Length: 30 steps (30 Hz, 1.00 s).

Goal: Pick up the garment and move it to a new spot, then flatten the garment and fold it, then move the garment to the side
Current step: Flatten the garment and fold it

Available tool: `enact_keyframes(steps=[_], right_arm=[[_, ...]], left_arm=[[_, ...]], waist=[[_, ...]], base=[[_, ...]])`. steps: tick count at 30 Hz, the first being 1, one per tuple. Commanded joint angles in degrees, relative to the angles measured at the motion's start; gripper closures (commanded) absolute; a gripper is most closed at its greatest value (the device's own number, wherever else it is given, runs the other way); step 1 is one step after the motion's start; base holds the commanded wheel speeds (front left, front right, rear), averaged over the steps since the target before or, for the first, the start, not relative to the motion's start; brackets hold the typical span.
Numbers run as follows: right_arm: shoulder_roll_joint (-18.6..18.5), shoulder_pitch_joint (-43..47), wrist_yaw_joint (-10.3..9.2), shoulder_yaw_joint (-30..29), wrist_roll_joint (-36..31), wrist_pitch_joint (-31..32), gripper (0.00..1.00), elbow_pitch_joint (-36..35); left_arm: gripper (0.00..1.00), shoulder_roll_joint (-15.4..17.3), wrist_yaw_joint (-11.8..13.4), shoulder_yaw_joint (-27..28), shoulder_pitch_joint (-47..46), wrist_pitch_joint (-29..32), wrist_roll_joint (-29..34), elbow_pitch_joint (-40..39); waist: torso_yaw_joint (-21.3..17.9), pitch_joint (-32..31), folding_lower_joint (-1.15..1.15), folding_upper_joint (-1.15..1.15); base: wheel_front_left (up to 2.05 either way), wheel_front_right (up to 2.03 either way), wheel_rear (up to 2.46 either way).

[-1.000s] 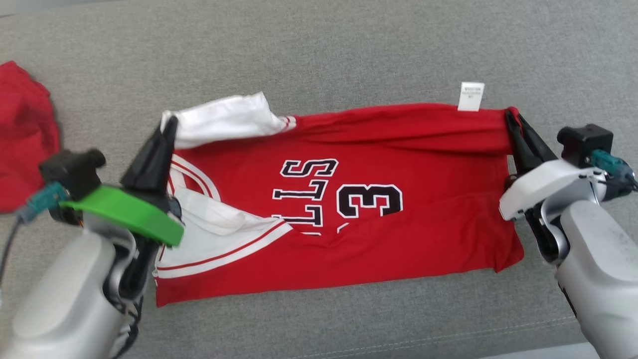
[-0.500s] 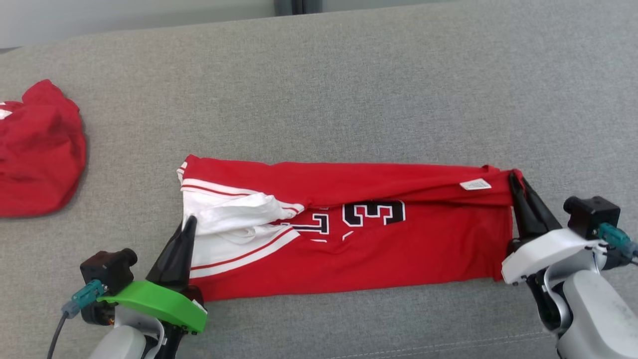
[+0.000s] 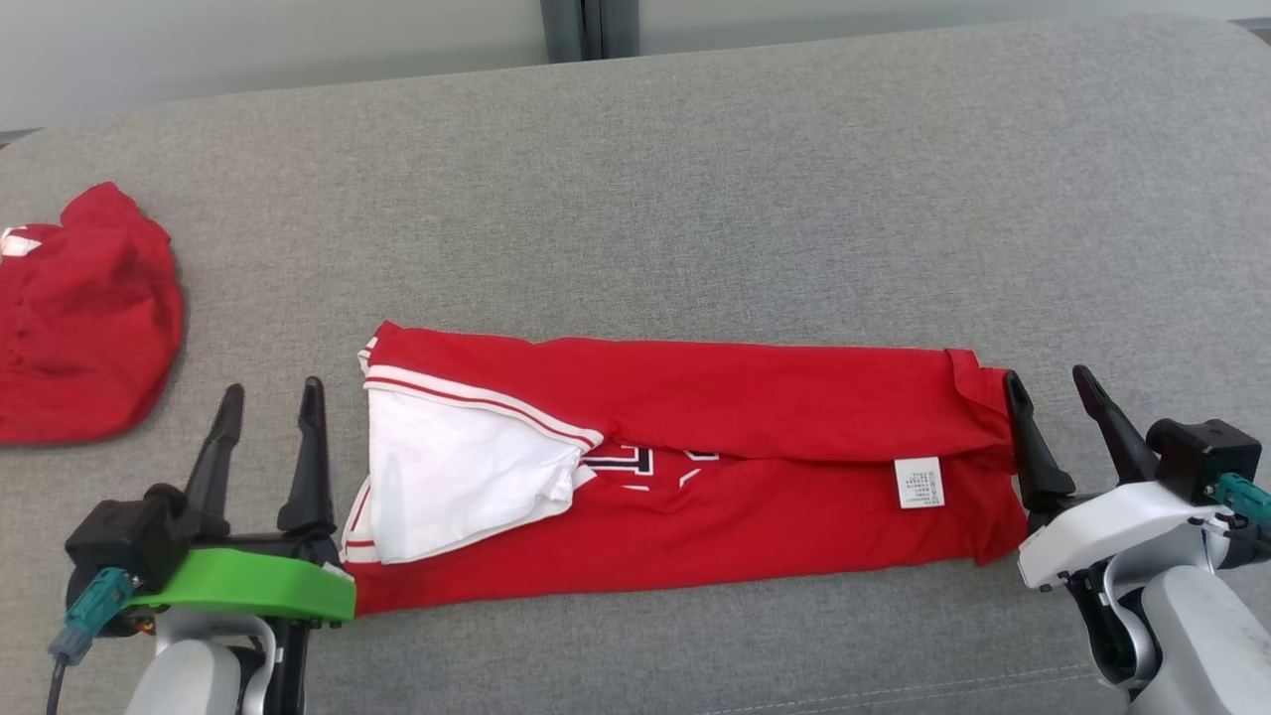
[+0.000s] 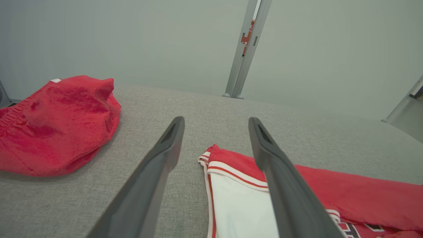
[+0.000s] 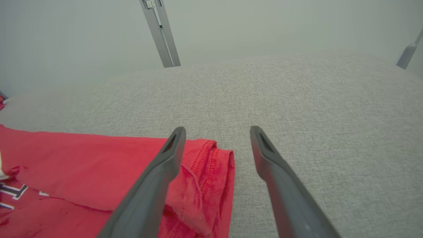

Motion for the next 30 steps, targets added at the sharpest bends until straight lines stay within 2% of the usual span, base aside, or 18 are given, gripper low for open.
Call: enact_keyframes(steps=[1, 4, 10, 18, 19, 20, 21, 24, 30], right_arm=[[0.2, -1.0, -0.1, -0.1, -0.1, -0.2, 0.0, 1.5], [0.8, -2.4, -0.1, 0.4, -0.1, -0.2, 0.0, 5.3], [2.2, -4.4, -0.1, 0.8, 0.0, -0.2, 0.0, 12.8], [4.5, -4.6, -0.1, 2.2, 1.8, 0.0, 0.0, 19.9], [4.8, -4.4, -0.1, 2.8, 2.2, 0.0, 0.08, 20.7], [5.2, -4.3, -0.1, 3.5, 2.7, 0.1, 0.67, 21.3], [5.4, -4.4, -0.07, 3.9, 3.2, 0.1, 1.0, 21.5], [5.7, -4.6, -0.09, 4.8, 4.5, 0.2, 1.0, 21.7], [2.7, -5.0, -0.14, 2.9, 6.0, -0.1, 1.0, 21.5]], left_arm=[[0.0, -0.9, -0.4, 1.9, 1.3, 0.0, 2.1, -0.5], [0.0, -2.6, -0.9, 5.8, 1.9, 0.0, 7.2, -1.6], [0.0, -5.2, -2.0, 9.8, 3.2, 0.0, 14.7, -2.8], [0.0, -7.6, -3.3, 12.5, 4.2, 0.0, 18.3, -2.0], [0.0, -7.7, -3.4, 12.8, 4.1, 0.0, 18.4, -2.0], [0.0, -7.9, -3.4, 13.1, 4.1, 0.0, 18.4, -1.9], [0.0, -8.0, -3.5, 13.4, 4.2, 0.0, 18.4, -1.9], [0.0, -8.3, -3.6, 14.0, 4.4, 0.0, 18.9, -1.8], [0.0, -8.8, -3.8, 15.3, 5.7, 0.0, 19.5, -1.4]], waist=[[0.1, 0.0, 0.0, 0.0], [0.6, 0.1, 0.0, 0.0], [1.7, 0.8, 0.0, 0.0], [2.4, 0.7, 0.0, 0.0], [2.4, 0.6, 0.0, 0.0], [2.5, 0.5, 0.0, 0.0], [2.5, 0.4, 0.0, 0.0], [2.4, -0.2, 0.0, 0.0], [1.8, -2.4, 0.0, 0.0]], base=[[0.0, 0.0, 0.0], [0.0, 0.0, 0.0], [0.0, 0.0, 0.0], [0.0, 0.0, 0.0], [0.0, 0.0, 0.0], [0.0, 0.0, 0.0], [0.0, 0.0, 0.0], [0.0, 0.0, 0.0], [0.0, 0.0, 0.0]])
